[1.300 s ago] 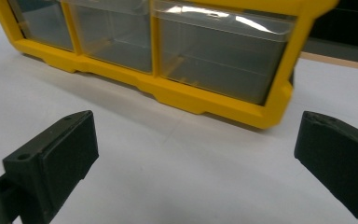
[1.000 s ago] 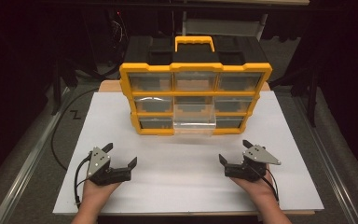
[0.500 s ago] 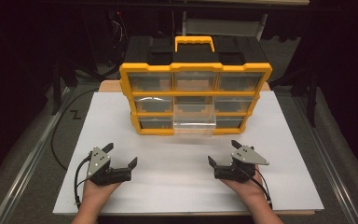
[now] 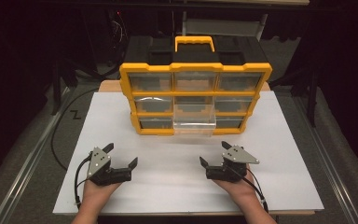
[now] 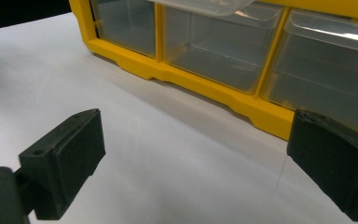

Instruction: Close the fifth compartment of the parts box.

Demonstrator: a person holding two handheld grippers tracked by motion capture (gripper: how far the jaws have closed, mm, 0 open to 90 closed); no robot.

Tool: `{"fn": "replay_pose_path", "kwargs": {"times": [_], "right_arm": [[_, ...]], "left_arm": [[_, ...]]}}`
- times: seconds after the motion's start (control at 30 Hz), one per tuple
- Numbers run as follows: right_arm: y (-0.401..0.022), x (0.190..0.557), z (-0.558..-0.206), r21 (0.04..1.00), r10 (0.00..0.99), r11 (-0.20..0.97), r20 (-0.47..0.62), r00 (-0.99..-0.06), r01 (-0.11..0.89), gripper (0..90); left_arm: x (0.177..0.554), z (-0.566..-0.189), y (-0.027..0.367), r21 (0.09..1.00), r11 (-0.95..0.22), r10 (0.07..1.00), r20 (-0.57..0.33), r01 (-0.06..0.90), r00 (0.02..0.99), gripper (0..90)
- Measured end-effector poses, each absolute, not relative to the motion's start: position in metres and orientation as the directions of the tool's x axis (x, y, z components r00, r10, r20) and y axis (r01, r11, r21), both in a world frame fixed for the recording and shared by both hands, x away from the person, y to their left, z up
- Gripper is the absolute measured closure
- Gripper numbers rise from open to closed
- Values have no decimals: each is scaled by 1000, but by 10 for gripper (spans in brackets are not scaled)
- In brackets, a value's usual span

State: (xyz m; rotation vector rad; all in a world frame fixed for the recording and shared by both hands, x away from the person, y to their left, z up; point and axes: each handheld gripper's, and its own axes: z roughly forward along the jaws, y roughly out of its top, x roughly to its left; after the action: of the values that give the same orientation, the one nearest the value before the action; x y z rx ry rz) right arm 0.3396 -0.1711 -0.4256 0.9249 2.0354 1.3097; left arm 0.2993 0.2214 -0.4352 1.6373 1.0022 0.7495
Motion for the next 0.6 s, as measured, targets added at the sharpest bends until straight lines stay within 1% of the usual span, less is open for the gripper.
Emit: {"fn": "replay_pose_path", "kwargs": {"times": [0.03, 0.13, 0.27, 0.3, 0.33, 0.57, 0.6], "right_arm": [[-170, 340, -426, 923, 767, 288, -63, -638, 256, 52], [-167, 340, -425, 923, 764, 283, -53, -643, 260, 76], [-164, 339, -425, 923, 758, 283, -47, -650, 263, 139], [-164, 339, -425, 923, 758, 283, -47, -650, 263, 139], [-163, 338, -424, 924, 755, 284, -51, -654, 256, 180], [-161, 338, -424, 920, 748, 287, -41, -663, 268, 367], [-161, 338, -424, 920, 748, 287, -41, -663, 268, 367]], "left_arm": [[299, -435, 221, 961, -122, 889, -5, 248, 457, 1], [299, -435, 221, 961, -122, 889, -6, 249, 458, 1], [299, -435, 221, 962, -120, 887, -7, 246, 461, 1], [299, -435, 221, 962, -120, 887, -7, 246, 461, 1], [298, -435, 221, 962, -119, 887, -8, 245, 462, 1], [299, -435, 220, 964, -117, 888, -8, 241, 461, 1], [299, -435, 220, 964, -117, 888, -8, 241, 461, 1]]}}
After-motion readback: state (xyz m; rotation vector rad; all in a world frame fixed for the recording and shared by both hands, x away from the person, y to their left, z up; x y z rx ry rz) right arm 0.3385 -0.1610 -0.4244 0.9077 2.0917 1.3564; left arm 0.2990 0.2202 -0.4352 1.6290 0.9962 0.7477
